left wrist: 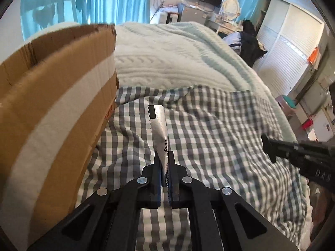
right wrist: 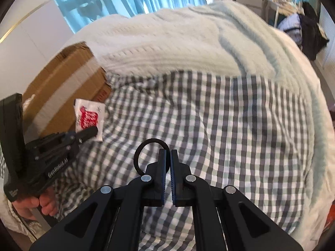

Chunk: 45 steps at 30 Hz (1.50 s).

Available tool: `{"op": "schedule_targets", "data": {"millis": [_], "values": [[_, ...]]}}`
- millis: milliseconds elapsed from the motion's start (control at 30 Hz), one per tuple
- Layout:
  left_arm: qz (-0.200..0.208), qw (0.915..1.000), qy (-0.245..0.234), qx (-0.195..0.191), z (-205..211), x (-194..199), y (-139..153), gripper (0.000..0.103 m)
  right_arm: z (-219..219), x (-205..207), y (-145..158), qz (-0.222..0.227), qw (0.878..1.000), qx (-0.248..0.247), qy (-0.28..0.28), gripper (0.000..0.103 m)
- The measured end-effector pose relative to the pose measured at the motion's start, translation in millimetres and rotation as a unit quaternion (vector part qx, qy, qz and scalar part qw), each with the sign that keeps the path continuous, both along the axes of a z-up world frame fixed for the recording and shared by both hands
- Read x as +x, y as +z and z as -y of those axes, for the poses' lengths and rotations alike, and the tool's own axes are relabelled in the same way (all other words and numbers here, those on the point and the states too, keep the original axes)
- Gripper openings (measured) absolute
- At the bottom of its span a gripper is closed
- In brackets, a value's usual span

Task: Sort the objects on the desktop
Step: 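Carry the sachet and hair tie over the box and release them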

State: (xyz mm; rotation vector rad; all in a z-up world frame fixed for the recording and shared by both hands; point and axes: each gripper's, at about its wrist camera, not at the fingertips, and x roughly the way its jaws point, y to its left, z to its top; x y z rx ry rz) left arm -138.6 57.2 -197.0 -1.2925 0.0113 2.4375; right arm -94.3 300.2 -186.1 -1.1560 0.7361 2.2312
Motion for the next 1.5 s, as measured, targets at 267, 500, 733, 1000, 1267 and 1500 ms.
{"op": "schedule_targets", "data": {"millis": [267, 500, 733, 1000, 1267, 1500], "values": [[-0.01, 0.9991, -0.023, 0.034, 22, 22, 66, 0.004, 30, -22, 70, -0.027, 0.999, 0.037, 0.027, 0.003], [-0.076, 0.9943, 0.01, 0.074, 87, 23, 139, 0.004, 74, -82, 142, -0.07, 0.992, 0.07, 0.079, 0.003], [-0.098, 0.9922, 0.067, 0.037, 162, 1, 146, 0.004, 112, -157, 156, -0.097, 0.988, 0.054, 0.11, 0.003], [-0.062, 0.9947, 0.078, 0.026, 209, -13, 106, 0.02, 121, -216, 124, -0.054, 0.991, 0.04, 0.113, 0.006], [-0.072, 0.9944, 0.075, 0.02, 224, 0, 101, 0.08, 110, -205, 131, -0.066, 0.995, 0.06, 0.054, 0.072], [-0.111, 0.9904, 0.082, 0.0, 225, 24, 133, 0.102, 114, -147, 135, -0.028, 0.991, 0.134, 0.004, 0.095]]}}
